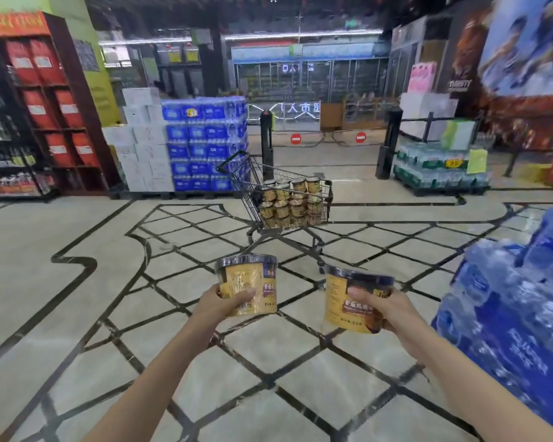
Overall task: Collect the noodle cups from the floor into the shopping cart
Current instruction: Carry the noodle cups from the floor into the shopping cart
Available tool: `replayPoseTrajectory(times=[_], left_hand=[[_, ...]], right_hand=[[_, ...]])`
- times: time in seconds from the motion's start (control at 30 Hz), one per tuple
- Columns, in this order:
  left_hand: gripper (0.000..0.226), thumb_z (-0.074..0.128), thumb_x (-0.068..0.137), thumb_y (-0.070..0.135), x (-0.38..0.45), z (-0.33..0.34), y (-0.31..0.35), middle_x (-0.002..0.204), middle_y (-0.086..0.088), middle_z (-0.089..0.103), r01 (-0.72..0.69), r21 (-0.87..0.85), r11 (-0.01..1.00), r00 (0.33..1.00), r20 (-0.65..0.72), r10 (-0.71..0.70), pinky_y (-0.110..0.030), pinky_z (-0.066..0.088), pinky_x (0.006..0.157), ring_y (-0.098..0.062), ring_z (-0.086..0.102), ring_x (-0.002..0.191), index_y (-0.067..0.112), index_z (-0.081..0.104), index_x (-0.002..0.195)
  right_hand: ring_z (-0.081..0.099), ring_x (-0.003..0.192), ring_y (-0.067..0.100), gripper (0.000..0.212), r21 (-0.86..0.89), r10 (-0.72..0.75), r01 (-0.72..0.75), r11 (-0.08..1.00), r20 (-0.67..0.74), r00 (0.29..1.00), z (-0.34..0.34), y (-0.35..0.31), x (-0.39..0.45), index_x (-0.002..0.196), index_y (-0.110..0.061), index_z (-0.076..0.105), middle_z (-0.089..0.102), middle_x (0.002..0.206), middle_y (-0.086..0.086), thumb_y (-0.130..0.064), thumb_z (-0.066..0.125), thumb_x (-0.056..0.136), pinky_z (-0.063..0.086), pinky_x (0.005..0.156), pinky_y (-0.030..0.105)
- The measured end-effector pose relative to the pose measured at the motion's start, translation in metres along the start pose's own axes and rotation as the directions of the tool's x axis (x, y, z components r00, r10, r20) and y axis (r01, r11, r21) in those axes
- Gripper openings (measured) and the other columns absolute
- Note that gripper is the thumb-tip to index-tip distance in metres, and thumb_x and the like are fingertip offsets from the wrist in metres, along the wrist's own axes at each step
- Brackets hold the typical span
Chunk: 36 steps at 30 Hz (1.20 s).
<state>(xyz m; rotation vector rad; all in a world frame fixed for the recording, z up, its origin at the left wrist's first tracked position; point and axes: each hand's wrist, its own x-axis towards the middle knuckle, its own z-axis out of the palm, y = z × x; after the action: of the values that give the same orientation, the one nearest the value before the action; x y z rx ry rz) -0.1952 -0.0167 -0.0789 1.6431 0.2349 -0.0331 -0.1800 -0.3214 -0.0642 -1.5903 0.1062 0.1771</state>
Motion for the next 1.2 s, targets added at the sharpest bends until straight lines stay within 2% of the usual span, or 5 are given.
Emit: replayPoseTrajectory(times=[0.2,0.57,0.9,1.03,1.2], left_hand=[[0.052,0.084,0.066,0.025,0.179,0.024,0.01,0.096,-0.008,0.073,0.005,-0.008,1.0,1.0,-0.029,-0.005,-0.029,0.053,0.076,-0.023,0.069,0.089,0.006,0.062,0.109],[0.072,0.088,0.053,0.035,0.473,0.051,0.081,0.103,-0.003,0.07,-0.046,0.147,0.988,0.999,0.001,0.047,-0.027,0.054,0.072,-0.017,0.068,0.092,0.013,0.055,0.113],[0.074,0.091,0.054,0.033,0.735,0.053,0.079,0.103,0.003,0.07,-0.043,0.219,0.975,0.998,0.061,0.031,-0.025,0.053,0.073,-0.012,0.066,0.093,0.016,0.055,0.117],[0.085,0.093,0.046,0.033,0.836,0.051,0.096,0.103,0.002,0.07,-0.011,0.226,0.974,0.996,0.09,-0.009,-0.038,0.054,0.086,-0.016,0.066,0.096,0.017,0.052,0.119],[0.082,0.094,0.049,0.024,0.936,0.063,0.11,0.101,0.003,0.067,0.012,0.188,0.982,0.994,0.107,-0.032,-0.022,0.05,0.07,-0.012,0.064,0.092,0.015,0.048,0.117]], right_hand=[[0.07,0.091,0.019,0.065,-0.014,0.002,-0.002,1.0,0.01,1.0,-0.005,-0.006,0.173,0.106,-0.021,0.066,0.075,0.095,0.001,-0.044,0.09,0.05,0.052,0.071,0.03],[0.068,0.093,0.017,0.065,-0.072,0.016,-0.011,0.997,0.057,0.998,0.003,-0.084,0.479,0.111,-0.023,0.065,0.074,0.099,0.001,-0.046,0.086,0.054,0.051,0.074,0.03],[0.068,0.098,0.02,0.089,-0.122,0.095,-0.092,0.988,0.023,0.995,0.015,-0.096,0.722,0.108,-0.025,0.066,0.075,0.095,-0.002,-0.064,0.085,0.03,0.052,0.088,0.038],[0.068,0.098,0.021,0.062,-0.127,0.108,-0.106,0.986,0.006,0.994,0.027,-0.116,0.808,0.111,-0.022,0.066,0.075,0.097,0.001,-0.048,0.083,0.057,0.053,0.087,0.038],[0.068,0.094,0.02,0.059,-0.087,0.125,-0.127,0.988,-0.033,0.992,0.036,-0.126,0.902,0.111,-0.02,0.065,0.075,0.097,0.002,-0.044,0.08,0.059,0.052,0.073,0.031]])
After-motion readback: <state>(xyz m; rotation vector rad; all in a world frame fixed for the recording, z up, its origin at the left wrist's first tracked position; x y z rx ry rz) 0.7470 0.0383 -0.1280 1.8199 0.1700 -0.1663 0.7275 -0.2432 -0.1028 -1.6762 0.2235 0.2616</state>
